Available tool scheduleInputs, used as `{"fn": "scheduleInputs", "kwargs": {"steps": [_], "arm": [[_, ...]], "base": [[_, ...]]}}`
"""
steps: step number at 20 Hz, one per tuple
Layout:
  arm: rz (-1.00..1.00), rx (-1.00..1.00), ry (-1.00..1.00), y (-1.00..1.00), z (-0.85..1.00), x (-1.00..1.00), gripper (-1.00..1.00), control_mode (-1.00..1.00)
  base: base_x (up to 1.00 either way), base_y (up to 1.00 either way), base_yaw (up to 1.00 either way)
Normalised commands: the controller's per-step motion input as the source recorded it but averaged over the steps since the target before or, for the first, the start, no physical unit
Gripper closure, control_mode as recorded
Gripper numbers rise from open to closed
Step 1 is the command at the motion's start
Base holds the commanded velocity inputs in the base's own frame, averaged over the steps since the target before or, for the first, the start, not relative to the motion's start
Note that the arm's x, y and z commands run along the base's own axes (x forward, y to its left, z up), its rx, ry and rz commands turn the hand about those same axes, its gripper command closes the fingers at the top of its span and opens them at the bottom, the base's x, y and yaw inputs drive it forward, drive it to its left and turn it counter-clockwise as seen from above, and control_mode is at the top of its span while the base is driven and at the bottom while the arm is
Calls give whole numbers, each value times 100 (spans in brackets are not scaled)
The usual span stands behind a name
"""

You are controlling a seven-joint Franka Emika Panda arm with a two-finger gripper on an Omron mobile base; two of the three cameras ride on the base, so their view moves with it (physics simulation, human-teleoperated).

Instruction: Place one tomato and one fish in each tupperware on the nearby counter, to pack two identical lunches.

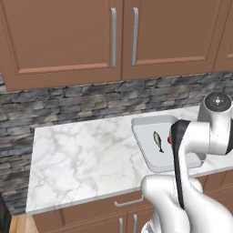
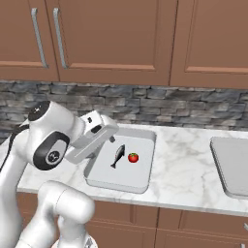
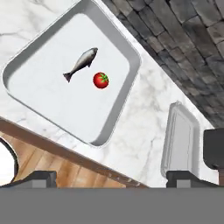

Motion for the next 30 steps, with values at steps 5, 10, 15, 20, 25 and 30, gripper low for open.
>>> {"fn": "scheduleInputs", "kwargs": {"steps": [5,10,15,20,25,30], "arm": [[-3,3,-40,60,41,-61,-100,-100],[-15,23,-28,35,52,-47,-100,-100],[-17,47,-19,28,1,-43,-100,-100],[-3,50,-5,21,-12,-1,-100,-100],[8,4,-4,26,-17,32,-100,-100],[11,0,-2,25,-30,41,-100,-100]], "base": [[0,0,0],[0,0,0],[0,0,0],[0,0,0],[0,0,0],[0,0,0]]}}
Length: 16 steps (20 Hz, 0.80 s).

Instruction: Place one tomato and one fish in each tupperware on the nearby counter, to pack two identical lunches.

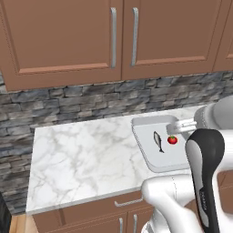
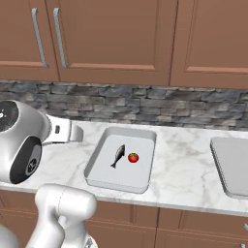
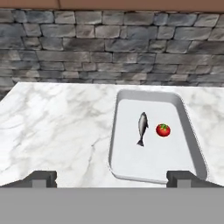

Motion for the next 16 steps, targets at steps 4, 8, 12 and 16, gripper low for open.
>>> {"fn": "scheduleInputs", "kwargs": {"steps": [4,8,12,16], "arm": [[3,0,0,0,0,9,-100,100],[0,0,0,0,0,0,-100,100],[0,0,0,0,0,0,-100,100],[0,0,0,0,0,0,-100,100]], "base": [[2,0,2],[-73,-25,0],[-100,-62,0],[-98,-98,0]]}}
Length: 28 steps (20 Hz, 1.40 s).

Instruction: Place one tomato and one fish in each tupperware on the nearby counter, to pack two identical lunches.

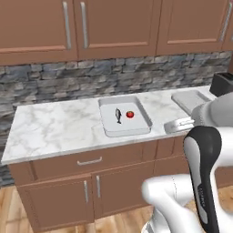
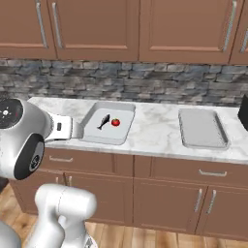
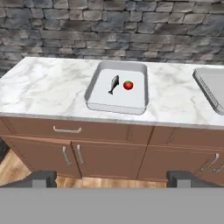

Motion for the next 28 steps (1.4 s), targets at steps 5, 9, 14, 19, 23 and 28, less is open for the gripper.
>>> {"fn": "scheduleInputs", "kwargs": {"steps": [5,9,14,19,23,28], "arm": [[0,0,0,0,0,0,-100,100],[0,0,0,0,0,0,-100,100],[0,0,0,0,0,0,-100,100],[0,0,0,0,0,0,-100,100],[0,0,0,0,0,0,-100,100],[0,0,0,0,0,0,-100,100]], "base": [[-77,-100,0],[-73,-100,0],[-86,-100,0],[-100,-100,0],[-88,-100,-1],[-11,-100,-9]]}}
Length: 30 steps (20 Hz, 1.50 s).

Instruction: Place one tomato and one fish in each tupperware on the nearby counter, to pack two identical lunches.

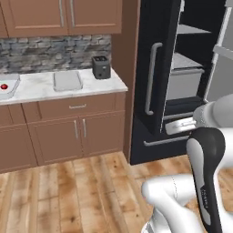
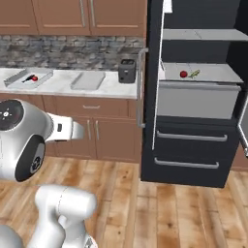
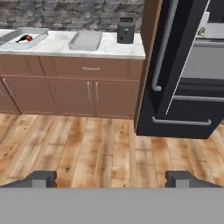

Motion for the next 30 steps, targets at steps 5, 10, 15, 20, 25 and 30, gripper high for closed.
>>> {"fn": "scheduleInputs", "kwargs": {"steps": [5,10,15,20,25,30], "arm": [[0,0,0,0,0,0,-100,100],[0,0,0,0,0,0,-100,100],[0,0,0,0,0,0,-100,100],[0,0,0,0,0,0,-100,100],[0,0,0,0,0,0,-100,100],[0,0,0,0,0,0,-100,100]], "base": [[41,-100,-6],[56,-100,-1],[59,-100,0],[62,-52,0],[78,16,0],[91,13,0]]}}
